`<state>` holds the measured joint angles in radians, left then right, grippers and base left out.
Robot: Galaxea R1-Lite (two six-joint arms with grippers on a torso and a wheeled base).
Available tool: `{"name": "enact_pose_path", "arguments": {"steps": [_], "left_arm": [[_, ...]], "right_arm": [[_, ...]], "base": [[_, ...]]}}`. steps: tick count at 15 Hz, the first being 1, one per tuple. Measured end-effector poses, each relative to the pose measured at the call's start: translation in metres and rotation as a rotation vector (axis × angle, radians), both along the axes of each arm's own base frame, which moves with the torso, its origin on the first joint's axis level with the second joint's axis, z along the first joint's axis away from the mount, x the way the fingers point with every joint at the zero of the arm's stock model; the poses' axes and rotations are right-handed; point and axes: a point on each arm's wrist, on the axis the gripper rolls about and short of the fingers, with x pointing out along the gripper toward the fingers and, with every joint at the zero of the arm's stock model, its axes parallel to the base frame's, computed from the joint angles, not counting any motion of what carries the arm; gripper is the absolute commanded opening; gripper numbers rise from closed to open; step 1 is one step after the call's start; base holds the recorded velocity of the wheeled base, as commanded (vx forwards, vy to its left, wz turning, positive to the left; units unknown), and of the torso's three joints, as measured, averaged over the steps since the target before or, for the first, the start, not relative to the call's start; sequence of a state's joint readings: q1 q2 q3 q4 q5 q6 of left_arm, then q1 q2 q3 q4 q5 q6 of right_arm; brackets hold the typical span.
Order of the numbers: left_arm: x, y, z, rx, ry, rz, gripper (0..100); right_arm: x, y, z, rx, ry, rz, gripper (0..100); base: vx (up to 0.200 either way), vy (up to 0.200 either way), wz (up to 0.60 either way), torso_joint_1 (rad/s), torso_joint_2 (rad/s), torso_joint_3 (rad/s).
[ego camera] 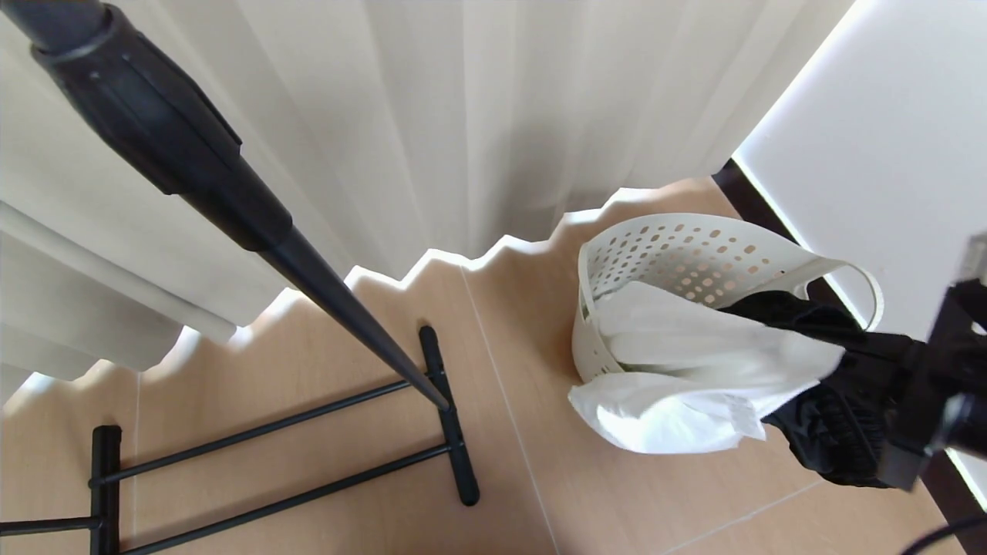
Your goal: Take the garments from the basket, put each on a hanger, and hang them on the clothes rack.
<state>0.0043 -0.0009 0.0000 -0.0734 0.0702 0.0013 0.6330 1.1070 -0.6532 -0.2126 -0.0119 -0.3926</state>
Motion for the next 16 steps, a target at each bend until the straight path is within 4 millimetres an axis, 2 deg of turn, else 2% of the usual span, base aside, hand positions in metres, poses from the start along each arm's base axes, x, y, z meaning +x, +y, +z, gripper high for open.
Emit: {"name": "enact_pose_path", "arguments": {"steps": [2,5,10,16], "left_arm": [[0.0,0.0,0.0,0.0,0.0,0.0,100],[0.0,0.0,0.0,0.001,0.0,0.0,100],[0.0,0.0,0.0,0.001,0.0,0.0,100],[0.0,0.0,0.0,0.0,0.0,0.0,100]], "right_arm": [[-0.024,-0.01,-0.001,0.036,-0.037,0.049,0],[-0.035,-0.018,0.0,0.061,-0.067,0.061,0],[-0.035,-0.018,0.002,0.1,-0.043,0.053,0],[-0.032,-0.015,0.003,0.112,-0.029,0.05,0]], "base": [[0.0,0.0,0.0,-0.002,0.0,0.122],[0.0,0.0,0.0,0.001,0.0,0.178],[0.0,0.0,0.0,0.003,-0.01,0.183],[0.0,0.0,0.0,0.04,-0.37,-0.126]]}}
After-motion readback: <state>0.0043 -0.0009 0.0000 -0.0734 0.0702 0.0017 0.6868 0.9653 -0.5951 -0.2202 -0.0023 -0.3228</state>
